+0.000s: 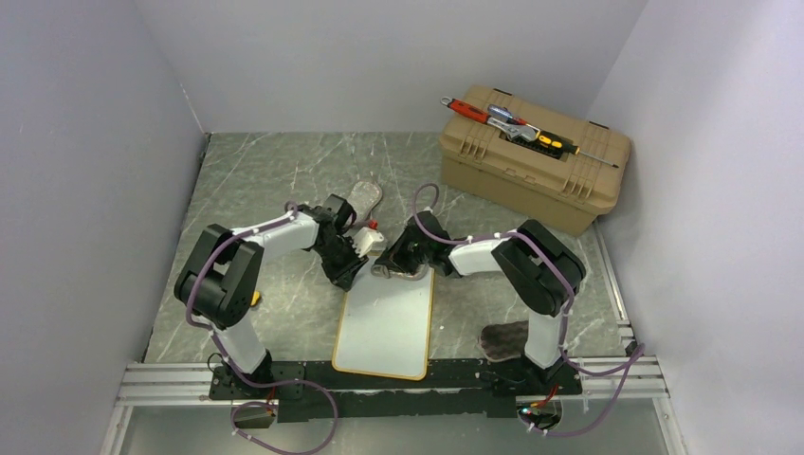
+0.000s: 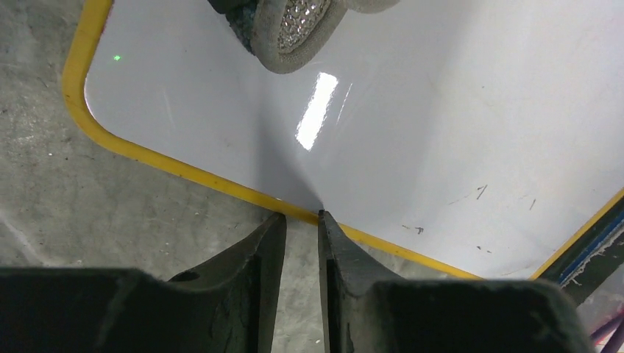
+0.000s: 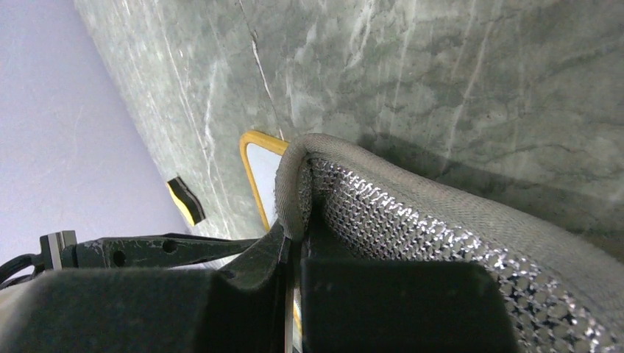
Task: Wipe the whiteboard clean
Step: Erase the whiteboard at the center of the board.
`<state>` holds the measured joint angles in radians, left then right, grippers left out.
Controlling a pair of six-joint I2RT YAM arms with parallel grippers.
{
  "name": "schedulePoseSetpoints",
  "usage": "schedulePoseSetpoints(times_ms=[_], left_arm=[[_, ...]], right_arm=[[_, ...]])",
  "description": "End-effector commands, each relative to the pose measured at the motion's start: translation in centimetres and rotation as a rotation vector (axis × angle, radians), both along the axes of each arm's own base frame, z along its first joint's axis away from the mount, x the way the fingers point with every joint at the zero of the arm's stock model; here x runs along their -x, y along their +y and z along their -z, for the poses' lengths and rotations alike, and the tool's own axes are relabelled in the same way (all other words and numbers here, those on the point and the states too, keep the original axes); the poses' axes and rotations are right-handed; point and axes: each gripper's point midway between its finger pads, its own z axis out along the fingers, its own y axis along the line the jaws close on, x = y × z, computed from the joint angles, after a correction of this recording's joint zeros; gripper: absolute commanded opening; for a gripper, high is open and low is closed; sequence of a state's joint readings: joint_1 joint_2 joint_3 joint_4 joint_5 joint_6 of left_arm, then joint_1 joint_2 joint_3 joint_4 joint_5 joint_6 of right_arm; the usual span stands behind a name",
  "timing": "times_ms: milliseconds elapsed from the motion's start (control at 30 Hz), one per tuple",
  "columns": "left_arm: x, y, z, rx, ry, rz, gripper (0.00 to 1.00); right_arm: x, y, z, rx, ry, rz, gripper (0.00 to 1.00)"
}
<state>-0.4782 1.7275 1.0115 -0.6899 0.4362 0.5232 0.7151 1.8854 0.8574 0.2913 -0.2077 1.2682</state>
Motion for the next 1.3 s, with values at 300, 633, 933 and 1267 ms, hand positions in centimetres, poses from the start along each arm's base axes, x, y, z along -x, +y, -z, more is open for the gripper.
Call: schedulePoseSetpoints(times_ms=[300,633,933,1267], left_arm=[[-0.6,3.2,5.4,-0.266,-0.093,0.029,0.22],[-0.4,2.9,5.2,-0.238,-0.103,0.045,0.21],[-0.1,3.3,5.0,-0.228,-0.142,0.041,0.19],[-0.1,3.5,4.9,-0.221,-0.15,0.034,0.18]], right_arm=[[3.8,-14.6,5.3,0.441,0.14,0.049,0.0],[1.4,-5.8,8.0,0.418,0.165,-0.004,0.0],[1.9,-5.9,8.4,0.369,0.208,0.012,0.0],[6.8,-13.5,8.0,0.294,0.216,0.035,0.0]])
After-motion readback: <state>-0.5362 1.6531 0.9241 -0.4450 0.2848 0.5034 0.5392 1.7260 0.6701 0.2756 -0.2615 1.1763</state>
